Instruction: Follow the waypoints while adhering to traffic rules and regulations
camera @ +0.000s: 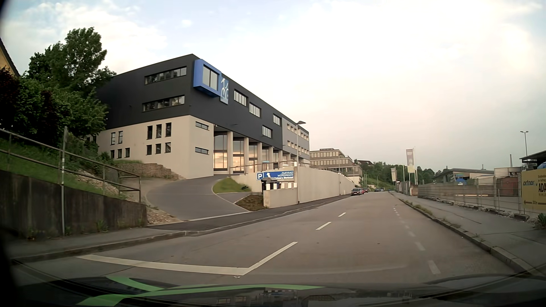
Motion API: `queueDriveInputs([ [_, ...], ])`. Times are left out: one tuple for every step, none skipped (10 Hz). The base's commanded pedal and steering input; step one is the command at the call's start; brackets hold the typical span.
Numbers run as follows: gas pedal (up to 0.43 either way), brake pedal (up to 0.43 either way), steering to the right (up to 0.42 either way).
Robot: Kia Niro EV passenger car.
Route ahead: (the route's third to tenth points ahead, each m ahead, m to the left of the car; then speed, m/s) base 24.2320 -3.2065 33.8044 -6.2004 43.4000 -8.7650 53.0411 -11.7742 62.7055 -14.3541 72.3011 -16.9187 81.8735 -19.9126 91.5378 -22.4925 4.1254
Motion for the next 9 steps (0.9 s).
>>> queueDriveInputs([
  [0.157, 0.000, 0.280],
  [0.157, 0.000, 0.260],
  [0.157, 0.000, 0.248],
  [0.157, 0.000, 0.232],
  [0.157, 0.000, 0.214],
  [0.157, 0.000, 0.190],
  [0.157, 0.000, 0.162],
  [0.157, 0.000, 0.122],
  [0.157, 0.000, 0.096],
])
